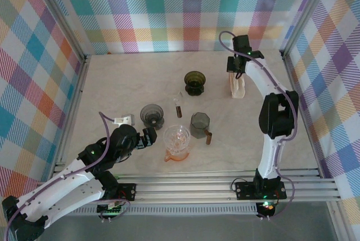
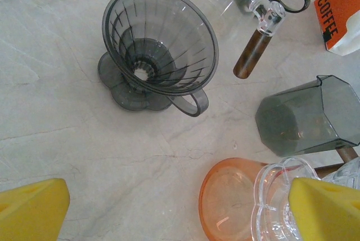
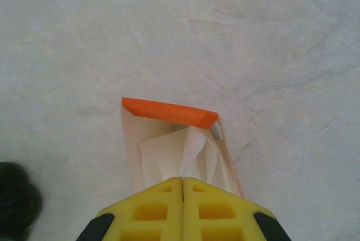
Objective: Place the coffee filter in the dripper
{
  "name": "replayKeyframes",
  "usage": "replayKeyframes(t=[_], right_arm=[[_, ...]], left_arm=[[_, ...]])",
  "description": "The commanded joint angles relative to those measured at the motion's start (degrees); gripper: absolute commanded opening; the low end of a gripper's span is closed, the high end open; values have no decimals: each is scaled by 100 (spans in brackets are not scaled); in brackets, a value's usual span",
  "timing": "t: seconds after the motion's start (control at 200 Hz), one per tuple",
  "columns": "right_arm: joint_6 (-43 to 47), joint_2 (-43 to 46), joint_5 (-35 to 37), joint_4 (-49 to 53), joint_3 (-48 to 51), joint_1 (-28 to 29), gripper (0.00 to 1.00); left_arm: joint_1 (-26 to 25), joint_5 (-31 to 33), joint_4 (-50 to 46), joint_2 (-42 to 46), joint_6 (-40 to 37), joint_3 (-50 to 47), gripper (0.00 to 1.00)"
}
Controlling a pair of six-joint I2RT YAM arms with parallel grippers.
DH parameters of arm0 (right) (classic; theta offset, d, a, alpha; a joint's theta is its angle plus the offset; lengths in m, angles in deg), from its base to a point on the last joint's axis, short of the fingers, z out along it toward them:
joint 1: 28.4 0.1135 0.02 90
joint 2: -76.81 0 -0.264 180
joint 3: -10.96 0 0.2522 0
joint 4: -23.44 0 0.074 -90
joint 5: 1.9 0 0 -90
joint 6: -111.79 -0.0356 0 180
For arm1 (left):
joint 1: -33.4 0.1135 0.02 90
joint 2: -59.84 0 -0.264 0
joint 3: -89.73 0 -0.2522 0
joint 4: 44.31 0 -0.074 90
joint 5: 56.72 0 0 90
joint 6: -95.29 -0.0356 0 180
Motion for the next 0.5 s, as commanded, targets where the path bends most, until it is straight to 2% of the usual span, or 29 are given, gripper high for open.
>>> replayKeyframes(t=[0.0,0.495], right_arm=[[87,523,77,-156,256,72,0],[-26,2755,327,-511,1748,313,0]], left_arm=[[-28,120,127,92,-59,-58,100],[-22,-68,15,208,-146,133,100]])
